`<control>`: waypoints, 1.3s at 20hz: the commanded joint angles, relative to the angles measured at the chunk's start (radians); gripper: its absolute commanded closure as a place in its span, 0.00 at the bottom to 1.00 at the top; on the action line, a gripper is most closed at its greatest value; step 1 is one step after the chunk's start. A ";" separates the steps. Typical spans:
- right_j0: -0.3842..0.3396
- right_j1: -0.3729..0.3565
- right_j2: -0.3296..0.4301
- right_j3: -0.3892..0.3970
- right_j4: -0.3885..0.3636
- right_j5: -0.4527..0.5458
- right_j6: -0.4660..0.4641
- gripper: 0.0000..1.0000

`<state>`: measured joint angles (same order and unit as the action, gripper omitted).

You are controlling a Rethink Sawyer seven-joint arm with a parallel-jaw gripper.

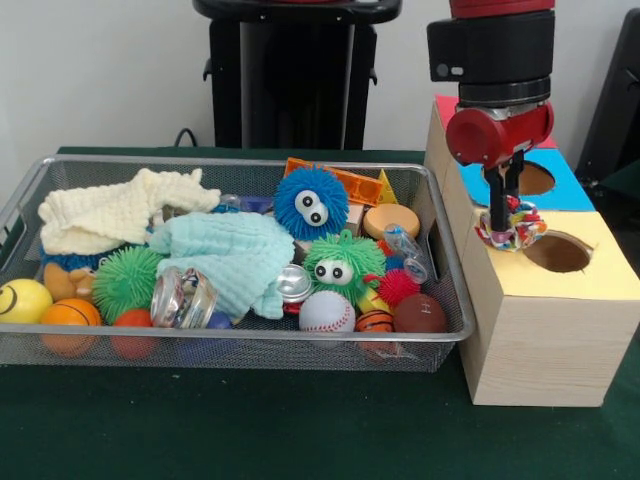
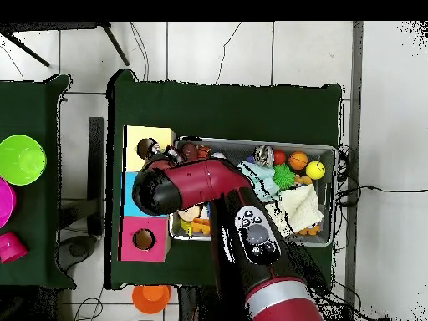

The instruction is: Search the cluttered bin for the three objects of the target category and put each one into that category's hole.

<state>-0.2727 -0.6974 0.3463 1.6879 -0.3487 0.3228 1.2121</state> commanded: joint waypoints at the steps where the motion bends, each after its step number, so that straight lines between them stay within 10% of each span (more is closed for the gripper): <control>1: 0.001 0.053 -0.023 -0.037 0.048 -0.003 0.207 1.00; 26: 0.014 0.072 -0.008 -0.042 0.094 -0.016 0.187 1.00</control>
<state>-0.2627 -0.6889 0.3397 1.6588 -0.2816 0.3201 1.2121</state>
